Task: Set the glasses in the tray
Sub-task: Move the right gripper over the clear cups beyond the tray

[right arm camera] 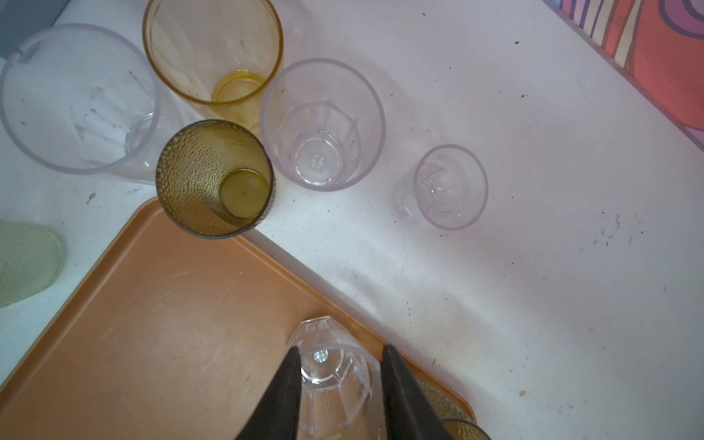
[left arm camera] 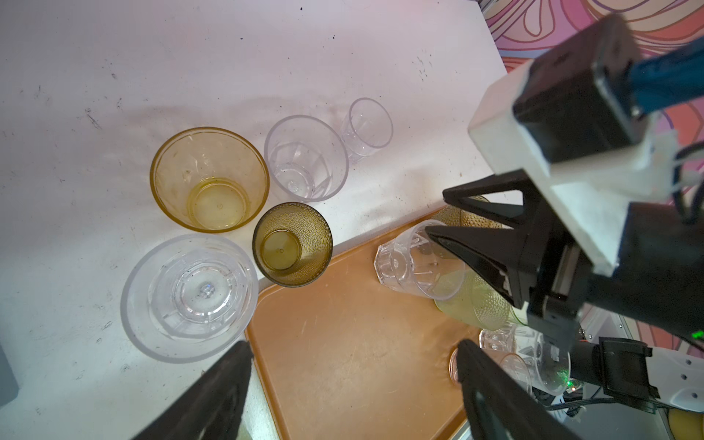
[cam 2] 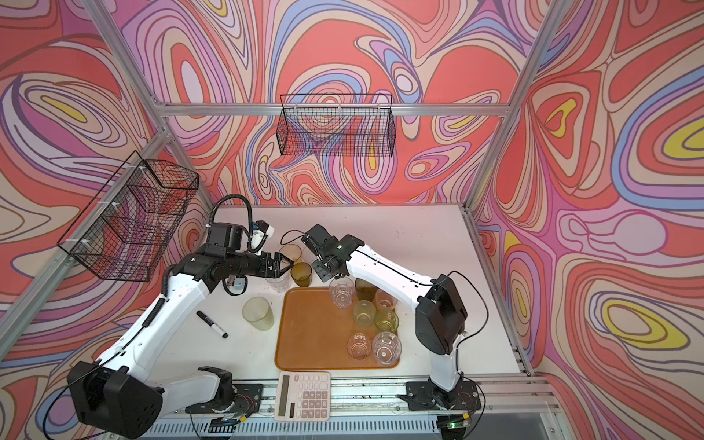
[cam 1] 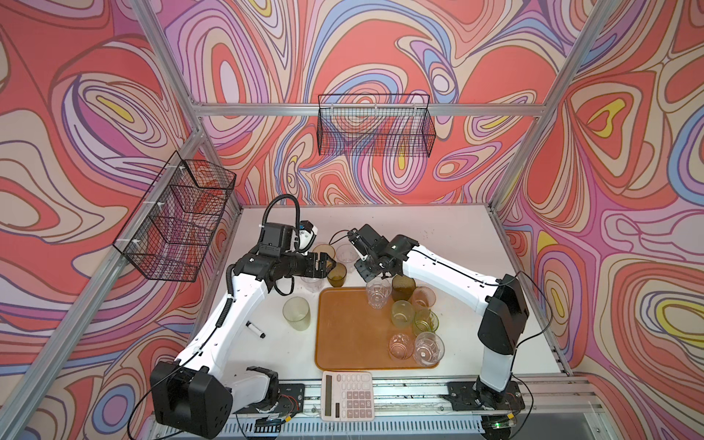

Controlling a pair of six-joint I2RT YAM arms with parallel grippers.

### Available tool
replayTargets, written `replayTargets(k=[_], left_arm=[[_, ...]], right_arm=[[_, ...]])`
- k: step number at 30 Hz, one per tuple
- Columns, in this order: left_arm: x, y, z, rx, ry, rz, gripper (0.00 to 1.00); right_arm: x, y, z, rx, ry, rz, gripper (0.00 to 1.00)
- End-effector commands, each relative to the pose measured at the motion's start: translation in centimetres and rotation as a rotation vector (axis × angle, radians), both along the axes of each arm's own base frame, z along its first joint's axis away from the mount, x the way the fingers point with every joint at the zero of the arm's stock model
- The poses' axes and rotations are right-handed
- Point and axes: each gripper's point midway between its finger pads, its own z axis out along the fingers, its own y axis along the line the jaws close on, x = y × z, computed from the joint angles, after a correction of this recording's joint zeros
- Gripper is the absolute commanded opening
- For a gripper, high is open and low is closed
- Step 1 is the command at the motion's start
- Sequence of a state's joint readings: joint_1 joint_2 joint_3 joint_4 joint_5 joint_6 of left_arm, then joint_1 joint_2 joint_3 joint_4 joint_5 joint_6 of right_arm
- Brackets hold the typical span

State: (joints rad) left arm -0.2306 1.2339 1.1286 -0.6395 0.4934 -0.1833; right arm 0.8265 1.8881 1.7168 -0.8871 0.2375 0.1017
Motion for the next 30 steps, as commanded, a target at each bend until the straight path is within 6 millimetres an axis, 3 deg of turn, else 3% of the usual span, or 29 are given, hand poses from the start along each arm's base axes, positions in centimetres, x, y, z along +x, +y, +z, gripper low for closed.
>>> replayTargets(k=[1, 30], left_arm=[[-0.3, -0.1, 0.3, 0.009, -0.012, -0.019, 0.87], [-0.3, -0.3, 0.2, -0.001, -0.007, -0.025, 0.87]], right_arm=[[1.2, 0.7, -0.3, 0.012, -0.001, 0.017, 0.37], [8.7, -1.1, -4.0, 0.057, 0.027, -0.046, 0.36]])
